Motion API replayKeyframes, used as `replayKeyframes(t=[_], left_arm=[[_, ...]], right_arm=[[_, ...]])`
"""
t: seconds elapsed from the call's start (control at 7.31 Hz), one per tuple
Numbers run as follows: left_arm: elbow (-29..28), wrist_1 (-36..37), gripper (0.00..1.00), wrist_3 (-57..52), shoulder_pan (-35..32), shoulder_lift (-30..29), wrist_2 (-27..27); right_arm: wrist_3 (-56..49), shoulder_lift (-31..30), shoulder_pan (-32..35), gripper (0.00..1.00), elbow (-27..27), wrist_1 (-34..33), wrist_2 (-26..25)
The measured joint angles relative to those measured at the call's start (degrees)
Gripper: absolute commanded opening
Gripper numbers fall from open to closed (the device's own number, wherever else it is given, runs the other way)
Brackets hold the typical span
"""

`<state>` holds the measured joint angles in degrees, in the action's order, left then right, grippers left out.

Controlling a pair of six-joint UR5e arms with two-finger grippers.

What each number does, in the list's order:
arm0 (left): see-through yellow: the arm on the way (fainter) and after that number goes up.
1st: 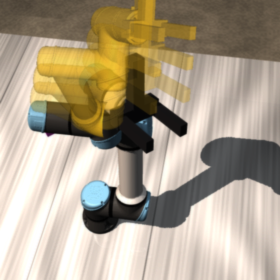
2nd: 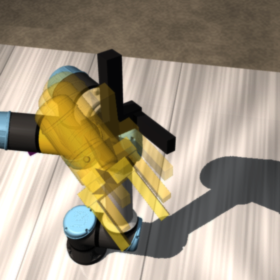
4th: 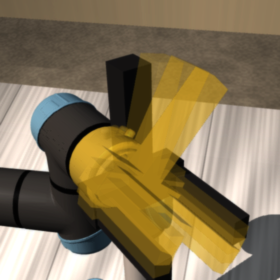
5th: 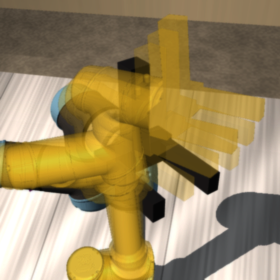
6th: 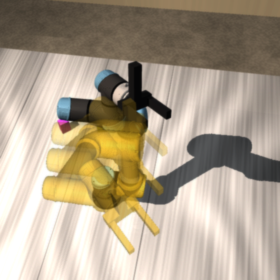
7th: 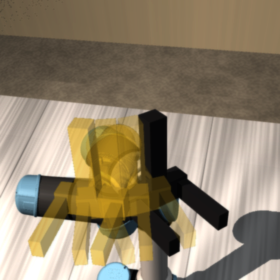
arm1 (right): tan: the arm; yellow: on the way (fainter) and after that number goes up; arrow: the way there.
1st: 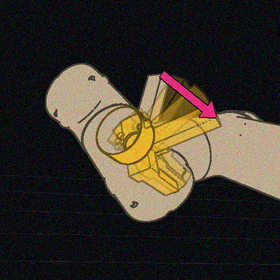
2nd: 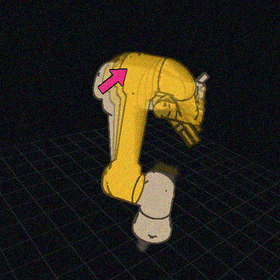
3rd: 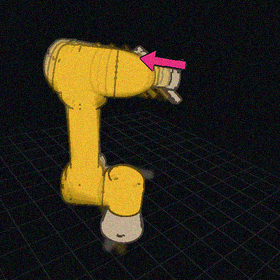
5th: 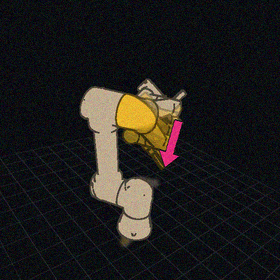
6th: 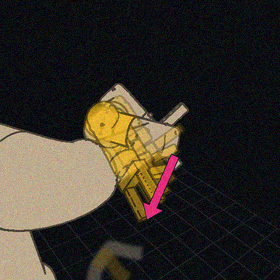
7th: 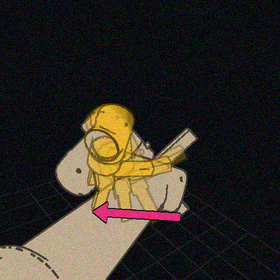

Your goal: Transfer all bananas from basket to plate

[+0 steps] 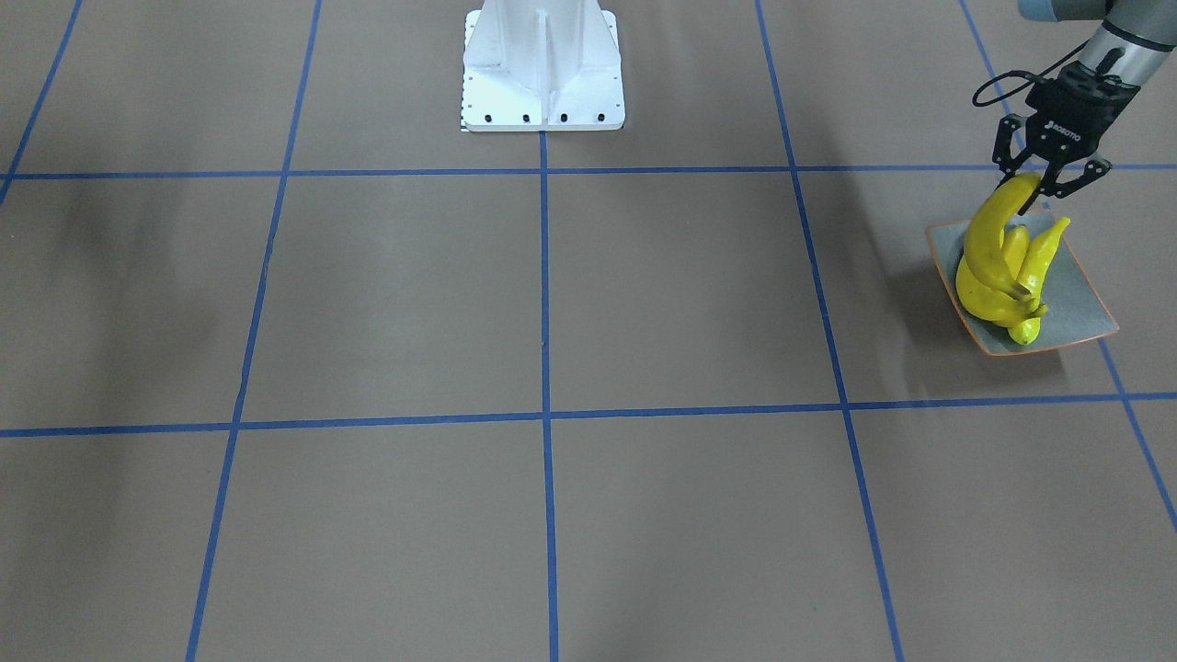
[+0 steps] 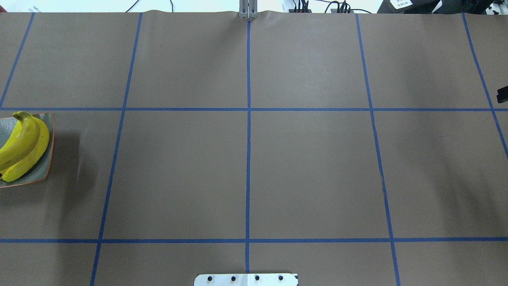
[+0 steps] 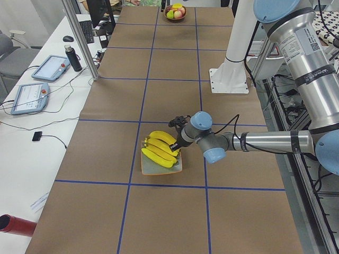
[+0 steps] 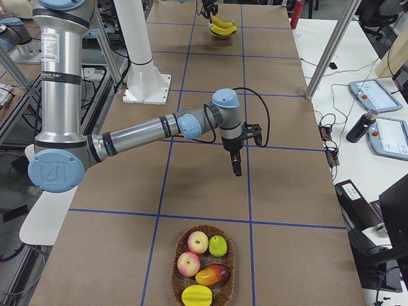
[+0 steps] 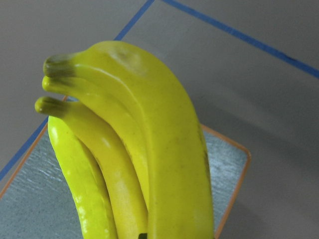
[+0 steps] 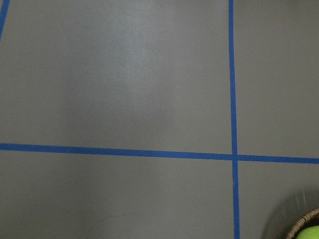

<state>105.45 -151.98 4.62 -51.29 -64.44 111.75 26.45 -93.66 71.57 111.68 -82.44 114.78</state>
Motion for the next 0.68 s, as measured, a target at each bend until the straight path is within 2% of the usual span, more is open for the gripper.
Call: replayKeyframes(t=[0.41,0.68], left_arm=[[-1.68,-0.18,0.99,0.26,0.04,-2.42,0.07],[-1.58,0.63,0.99,1.55,-0.97,-4.29,2.93]], right_arm=[[-0.01,0.02,0.28,1.00,-0.02,0.00,0.01],[-0.02,0.02,1.14,1.00,-0.25,-0.05,0.75]])
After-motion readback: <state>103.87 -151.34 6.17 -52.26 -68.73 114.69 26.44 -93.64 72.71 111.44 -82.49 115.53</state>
